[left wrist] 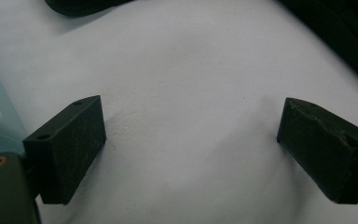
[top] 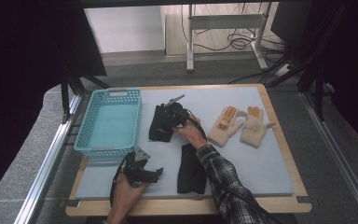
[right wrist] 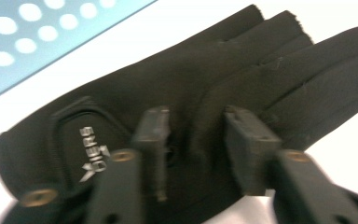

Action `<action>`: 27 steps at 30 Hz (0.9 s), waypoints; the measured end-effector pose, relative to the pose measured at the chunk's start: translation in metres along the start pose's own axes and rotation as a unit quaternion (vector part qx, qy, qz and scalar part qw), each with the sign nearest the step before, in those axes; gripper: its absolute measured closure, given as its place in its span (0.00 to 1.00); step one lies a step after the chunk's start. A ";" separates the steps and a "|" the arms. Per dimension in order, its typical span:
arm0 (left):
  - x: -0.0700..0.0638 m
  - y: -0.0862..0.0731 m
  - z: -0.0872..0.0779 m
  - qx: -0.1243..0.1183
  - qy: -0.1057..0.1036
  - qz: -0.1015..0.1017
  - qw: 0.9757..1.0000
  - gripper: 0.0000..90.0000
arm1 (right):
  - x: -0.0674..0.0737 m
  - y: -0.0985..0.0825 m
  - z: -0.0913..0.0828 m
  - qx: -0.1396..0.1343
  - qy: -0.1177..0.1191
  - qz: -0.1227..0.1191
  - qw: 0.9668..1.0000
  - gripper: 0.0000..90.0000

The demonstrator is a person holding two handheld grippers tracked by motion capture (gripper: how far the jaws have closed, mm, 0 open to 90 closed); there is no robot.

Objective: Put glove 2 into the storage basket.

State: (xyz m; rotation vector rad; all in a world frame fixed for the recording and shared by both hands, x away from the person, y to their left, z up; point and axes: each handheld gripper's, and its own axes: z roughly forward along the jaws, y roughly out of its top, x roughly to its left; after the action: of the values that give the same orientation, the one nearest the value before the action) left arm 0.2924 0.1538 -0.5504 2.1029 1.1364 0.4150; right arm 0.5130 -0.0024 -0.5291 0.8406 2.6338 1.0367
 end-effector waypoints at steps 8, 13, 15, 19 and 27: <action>0.000 0.000 0.000 0.000 0.000 0.000 1.000 0.09 | -0.001 -0.001 -0.002 0.005 0.021 0.024 0.999 0.95; 0.000 0.000 0.000 0.000 0.000 0.000 1.000 0.09 | 0.008 0.003 -0.006 0.012 -0.002 0.004 1.000 0.97; 0.000 0.000 0.000 0.000 0.000 0.000 1.000 0.09 | 0.008 0.003 -0.010 0.006 0.003 0.009 1.000 0.97; 0.000 0.000 0.000 0.000 0.000 0.000 1.000 0.09 | 0.008 0.003 -0.017 0.000 0.009 0.015 1.000 0.97; 0.000 0.000 0.000 0.000 0.000 0.000 1.000 0.09 | 0.011 0.006 -0.040 -0.017 0.024 0.023 0.999 0.97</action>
State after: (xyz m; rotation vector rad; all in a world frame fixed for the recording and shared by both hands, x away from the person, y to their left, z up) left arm 0.2924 0.1538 -0.5504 2.1035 1.1364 0.4147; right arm 0.4920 -0.0151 -0.4953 0.8850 2.6385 1.1240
